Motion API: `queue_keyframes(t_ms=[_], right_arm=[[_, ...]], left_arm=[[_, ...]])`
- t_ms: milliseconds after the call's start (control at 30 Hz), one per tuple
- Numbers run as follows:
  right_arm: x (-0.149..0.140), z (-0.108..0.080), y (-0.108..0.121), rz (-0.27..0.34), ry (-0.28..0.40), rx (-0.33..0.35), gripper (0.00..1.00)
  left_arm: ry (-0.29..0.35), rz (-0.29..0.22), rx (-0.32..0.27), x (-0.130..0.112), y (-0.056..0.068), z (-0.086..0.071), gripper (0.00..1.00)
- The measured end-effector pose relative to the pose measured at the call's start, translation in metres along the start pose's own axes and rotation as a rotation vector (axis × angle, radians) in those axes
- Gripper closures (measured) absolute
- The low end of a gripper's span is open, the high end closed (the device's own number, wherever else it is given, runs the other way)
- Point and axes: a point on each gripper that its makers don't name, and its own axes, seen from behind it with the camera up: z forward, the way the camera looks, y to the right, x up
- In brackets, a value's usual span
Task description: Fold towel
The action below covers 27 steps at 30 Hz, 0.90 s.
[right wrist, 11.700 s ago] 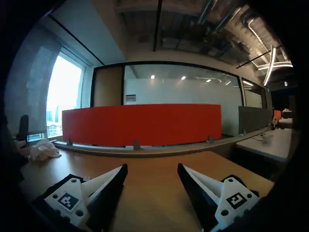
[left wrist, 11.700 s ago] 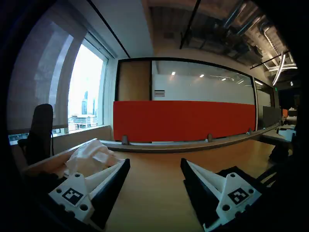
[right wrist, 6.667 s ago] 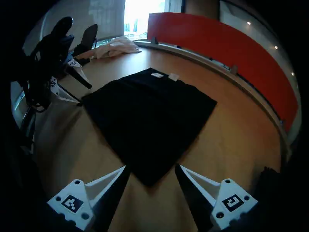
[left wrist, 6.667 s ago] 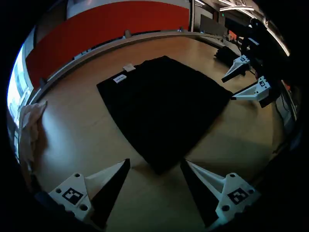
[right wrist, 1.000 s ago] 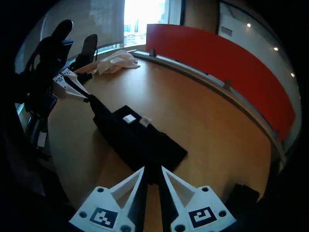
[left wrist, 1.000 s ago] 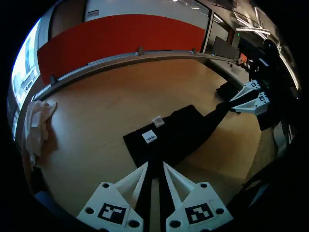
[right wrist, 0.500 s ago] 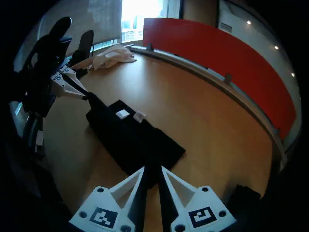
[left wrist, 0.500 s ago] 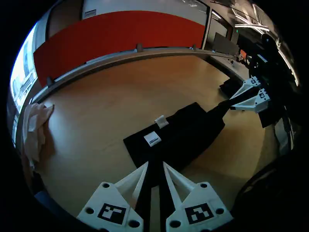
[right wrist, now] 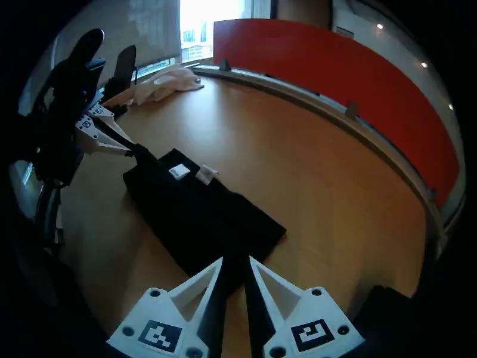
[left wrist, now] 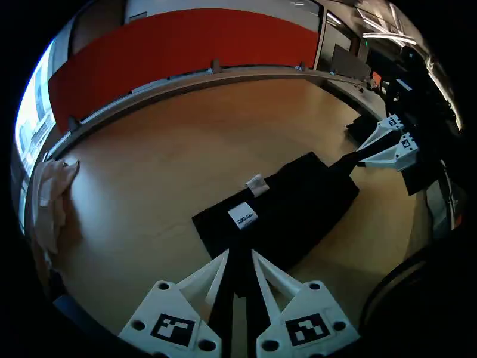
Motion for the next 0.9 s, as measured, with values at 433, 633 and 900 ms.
queue_keyframes(t_ms=[433,633,900], right_arm=[[-0.005,0.027,0.012,0.022,-0.018,-0.03,0.82],[-0.006,0.035,0.018,0.017,-0.018,-0.054,0.79],[-0.006,0.045,0.027,0.042,-0.004,-0.091,0.59]], left_arm=[[-0.019,0.017,0.042,-0.005,-0.013,0.029,0.89],[-0.015,0.019,0.057,-0.002,-0.019,0.037,0.87],[-0.007,0.061,0.097,0.0,-0.028,0.047,0.59]])
